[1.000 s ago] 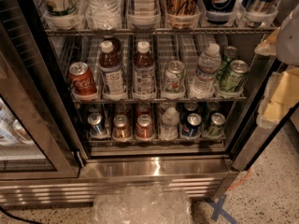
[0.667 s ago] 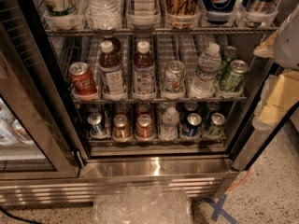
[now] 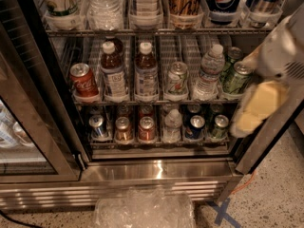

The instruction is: Pick coke can from bottom shelf of fridge

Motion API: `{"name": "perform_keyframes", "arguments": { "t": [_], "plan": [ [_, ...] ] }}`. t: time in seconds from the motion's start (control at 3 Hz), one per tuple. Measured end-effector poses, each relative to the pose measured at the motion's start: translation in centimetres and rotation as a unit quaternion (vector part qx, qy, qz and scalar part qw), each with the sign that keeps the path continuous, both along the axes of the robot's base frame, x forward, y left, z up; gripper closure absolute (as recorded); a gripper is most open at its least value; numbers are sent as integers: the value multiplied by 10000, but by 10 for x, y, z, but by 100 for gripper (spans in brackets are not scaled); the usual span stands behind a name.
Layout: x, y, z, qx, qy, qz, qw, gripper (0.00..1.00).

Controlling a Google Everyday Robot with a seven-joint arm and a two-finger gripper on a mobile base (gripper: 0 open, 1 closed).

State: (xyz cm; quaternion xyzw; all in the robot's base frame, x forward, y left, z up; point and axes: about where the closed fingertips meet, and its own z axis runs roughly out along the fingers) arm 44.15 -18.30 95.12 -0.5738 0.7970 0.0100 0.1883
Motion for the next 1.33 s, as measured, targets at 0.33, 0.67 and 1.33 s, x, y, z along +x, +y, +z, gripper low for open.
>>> {"name": "perform_keyframes", "arguments": {
  "t": [0.33,0.67,1.33],
  "plan": [
    [-6,57,-50,1076,460,-642,9911,0],
    [-10,99,-89,1983,870,-1588,9633,0],
    [4,103,-86,2207,688,-1887,9544,0]
  ]
}}
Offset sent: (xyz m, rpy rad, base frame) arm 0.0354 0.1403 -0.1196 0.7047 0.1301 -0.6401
